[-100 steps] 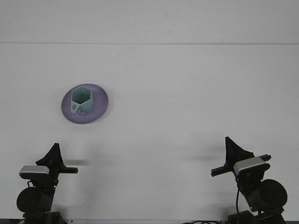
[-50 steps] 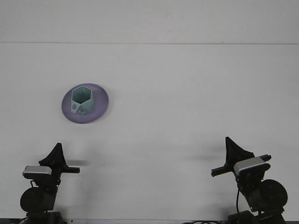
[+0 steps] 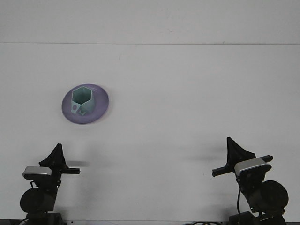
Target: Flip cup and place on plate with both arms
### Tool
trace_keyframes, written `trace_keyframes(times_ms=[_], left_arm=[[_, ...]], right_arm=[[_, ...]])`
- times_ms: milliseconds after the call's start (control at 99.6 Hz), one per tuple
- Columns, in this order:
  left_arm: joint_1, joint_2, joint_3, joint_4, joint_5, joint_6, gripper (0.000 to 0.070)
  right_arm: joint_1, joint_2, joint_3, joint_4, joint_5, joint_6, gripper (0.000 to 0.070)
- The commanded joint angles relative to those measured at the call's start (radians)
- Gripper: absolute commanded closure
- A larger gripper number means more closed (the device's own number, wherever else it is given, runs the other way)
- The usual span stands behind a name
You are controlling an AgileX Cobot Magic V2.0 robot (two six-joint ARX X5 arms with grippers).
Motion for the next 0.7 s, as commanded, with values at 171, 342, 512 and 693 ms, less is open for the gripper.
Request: trace_keyframes(times_ms=[171, 342, 512, 693], left_arm=[[0.000, -0.001, -0.020, 0.010, 0.001, -0.007, 0.0685], [0.000, -0.001, -0.020, 0.010, 0.001, -0.007, 0.0685], [0.000, -0.001, -0.020, 0.008, 0.001, -0.007, 0.0685], [0.000, -0.001, -0.019, 0.010, 0.001, -0.007, 0.0686]], right_arm=[[-0.124, -0.142, -0.212, 0.129, -0.002, -0.135, 0.0700], [-0.167, -0.244, -0.358, 0.150, -0.003, -0.146, 0.0700], [-0.170, -0.244, -0.437, 0.226, -0.019, -0.151, 0.0700], [-0.169, -0.244, -0.435, 0.227, -0.019, -0.153, 0.0700]])
